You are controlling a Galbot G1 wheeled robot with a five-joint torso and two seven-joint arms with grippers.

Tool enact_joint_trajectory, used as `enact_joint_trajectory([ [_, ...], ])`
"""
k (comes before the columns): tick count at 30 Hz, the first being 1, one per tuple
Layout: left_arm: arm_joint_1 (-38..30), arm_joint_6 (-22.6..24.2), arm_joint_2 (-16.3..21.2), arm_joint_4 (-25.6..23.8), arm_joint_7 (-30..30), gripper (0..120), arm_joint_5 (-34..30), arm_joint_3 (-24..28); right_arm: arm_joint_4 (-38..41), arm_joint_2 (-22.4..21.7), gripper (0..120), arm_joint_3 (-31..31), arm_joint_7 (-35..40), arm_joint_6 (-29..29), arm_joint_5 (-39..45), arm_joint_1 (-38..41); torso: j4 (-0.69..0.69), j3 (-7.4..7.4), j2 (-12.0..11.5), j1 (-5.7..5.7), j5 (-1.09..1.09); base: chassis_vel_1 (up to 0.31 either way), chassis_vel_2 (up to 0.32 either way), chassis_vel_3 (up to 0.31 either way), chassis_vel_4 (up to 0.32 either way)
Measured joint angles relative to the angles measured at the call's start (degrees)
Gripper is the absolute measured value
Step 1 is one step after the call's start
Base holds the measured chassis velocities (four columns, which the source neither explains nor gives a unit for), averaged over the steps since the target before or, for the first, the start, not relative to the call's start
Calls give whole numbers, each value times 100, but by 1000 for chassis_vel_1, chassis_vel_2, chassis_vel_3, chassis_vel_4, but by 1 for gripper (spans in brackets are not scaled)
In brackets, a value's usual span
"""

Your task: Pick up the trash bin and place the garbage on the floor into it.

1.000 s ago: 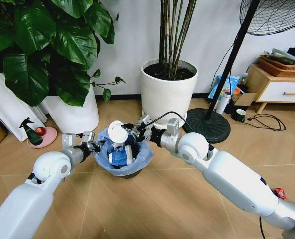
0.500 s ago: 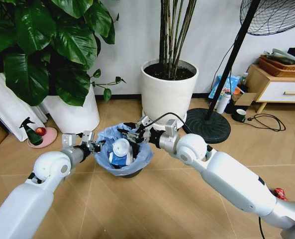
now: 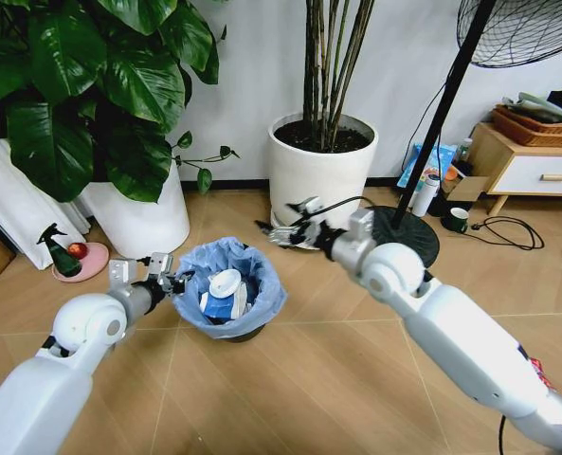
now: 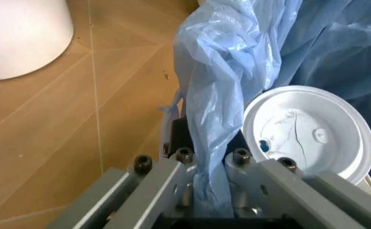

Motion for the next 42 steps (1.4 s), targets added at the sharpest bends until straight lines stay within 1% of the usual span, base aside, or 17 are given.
enact_joint_trajectory([
  [1, 30, 0, 17, -21, 3, 0, 3, -21, 65, -22, 100, 222, 2, -3, -48, -191, 0, 0, 0, 0, 2, 0, 0, 0, 0],
  [2, 30, 0, 17, -21, 3, 0, 3, -21, 65, -22, 100, 222, 2, -3, -48, -191, 0, 0, 0, 0, 2, 0, 0, 0, 0],
  [5, 73, 0, 55, -56, 4, 0, 4, -46, 251, -44, 100, 766, 2, 22, -285, -793, -1, 0, 0, 0, 2, 0, 0, 0, 0],
  [6, 84, 0, 70, -69, 4, 0, 3, -47, 358, -44, 100, 1053, -2, 34, -403, -1121, -1, 0, 0, 0, 3, 0, 0, 0, 0],
  [7, 84, 0, 70, -69, 4, 0, 3, -47, 358, -44, 100, 1053, -2, 34, -403, -1121, -1, 0, 0, 0, 3, 0, 0, 0, 0],
  [10, 87, 0, 63, -85, -2, 0, 4, -32, 631, -23, 100, 1659, -8, 62, -623, -1764, -1, 0, 0, 0, 1, 0, 0, 0, 0],
  [11, 86, 0, 56, -85, -5, 0, 5, -24, 695, -15, 100, 1791, -7, 69, -681, -1902, -2, -1, 0, 0, 2, 0, 0, 0, 0],
  [12, 86, 0, 56, -85, -5, 0, 5, -24, 695, -15, 100, 1791, -7, 69, -681, -1902, -2, -1, 0, 0, 2, 0, 0, 0, 0],
  [14, 100, 0, 22, -99, -11, 0, 18, 6, 914, 17, 100, 2166, -8, 169, -953, -2437, -2, -1, 0, 0, -1, 0, 0, 0, 0],
  [17, 116, 0, 10, -113, -15, 0, 26, 10, 985, 35, 100, 2269, -7, 213, -1059, -2657, -2, 0, 0, 0, 1, 0, 0, 0, 0],
  [19, 199, 0, -5, -172, -32, 0, 55, -4, 1060, 84, 100, 2386, -5, 320, -1284, -3097, 0, 0, 0, 0, 0, 0, 0, 0, 0],
  [20, 199, 0, -5, -172, -32, 0, 55, -4, 1060, 84, 100, 2386, -5, 320, -1284, -3097, 0, 0, 0, 0, 0, 0, 0, 0, 0],
  [24, 236, 0, -7, -225, -64, 0, 55, -33, 1139, 138, 100, 2510, 2, 382, -1467, -3549, 0, -1, 0, 0, 0, 0, 0, 0, 0],
  [29, 254, 0, -2, -252, -73, 0, 49, -46, 1236, 307, 100, 2764, 17, 435, -1625, -4051, -1, 0, 0, 0, 0, 0, 0, 0, 0],
  [37, 255, 0, 10, -267, -74, 0, 42, -42, 1252, 453, 100, 3088, -81, 517, -1713, -4376, 0, 0, 0, 0, -1, 0, 0, 0, 0],
  [42, 266, 0, 6, -281, -74, 0, 42, -38, 1233, 502, 100, 3142, -93, 537, -1718, -4419, 0, 0, 0, 0, 0, 0, 0, 0, 0],
])
